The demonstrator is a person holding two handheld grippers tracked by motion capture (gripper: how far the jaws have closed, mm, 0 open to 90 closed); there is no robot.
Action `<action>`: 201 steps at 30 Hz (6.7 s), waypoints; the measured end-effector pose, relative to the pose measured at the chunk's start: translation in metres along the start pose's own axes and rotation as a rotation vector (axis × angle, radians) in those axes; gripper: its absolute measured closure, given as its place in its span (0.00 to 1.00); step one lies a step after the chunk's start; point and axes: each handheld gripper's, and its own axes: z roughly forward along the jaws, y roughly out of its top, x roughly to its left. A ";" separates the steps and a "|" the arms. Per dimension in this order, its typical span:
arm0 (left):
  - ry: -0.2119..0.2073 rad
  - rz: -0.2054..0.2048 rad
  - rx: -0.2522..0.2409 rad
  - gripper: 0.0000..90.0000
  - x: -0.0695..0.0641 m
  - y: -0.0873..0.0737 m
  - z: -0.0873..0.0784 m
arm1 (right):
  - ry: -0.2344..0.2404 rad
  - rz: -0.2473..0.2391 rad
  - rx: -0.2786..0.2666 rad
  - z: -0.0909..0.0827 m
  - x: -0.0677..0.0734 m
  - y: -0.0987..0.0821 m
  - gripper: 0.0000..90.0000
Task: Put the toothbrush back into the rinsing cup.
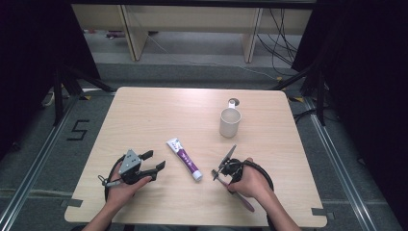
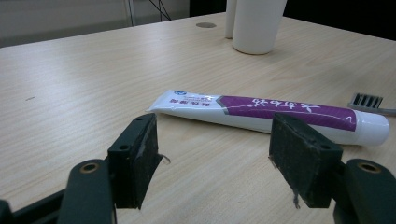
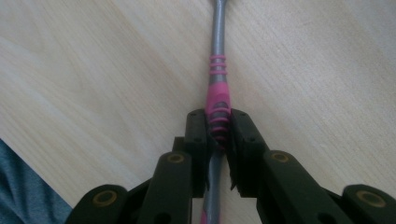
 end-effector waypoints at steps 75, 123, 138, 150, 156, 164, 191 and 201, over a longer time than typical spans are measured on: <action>-0.004 -0.010 0.000 0.36 0.001 0.000 0.000 | -0.158 0.303 -1.129 -0.063 -0.048 -0.026 0.88; -0.008 -0.016 0.003 0.36 0.001 0.000 0.000 | -0.226 0.294 -1.319 -0.084 -0.078 0.013 0.88; -0.009 -0.021 0.000 0.36 0.002 0.000 0.000 | -0.246 0.289 -1.338 -0.086 -0.083 0.022 0.88; -0.017 -0.024 -0.006 0.36 0.002 0.000 0.000 | -0.239 0.306 -1.361 -0.089 -0.086 0.030 0.88; -0.017 -0.023 -0.008 0.36 0.002 0.000 0.000 | -0.245 0.307 -1.370 -0.091 -0.089 0.036 0.88; -0.018 -0.023 -0.012 0.36 0.002 0.000 0.001 | -0.256 0.317 -1.377 -0.096 -0.095 0.042 0.88; -0.022 -0.025 -0.016 0.36 0.002 -0.001 0.001 | -0.294 0.344 -1.372 -0.109 -0.121 0.066 0.88; -0.020 -0.021 -0.013 0.36 0.002 0.000 0.001 | -0.295 0.364 -1.370 -0.110 -0.129 0.077 0.88</action>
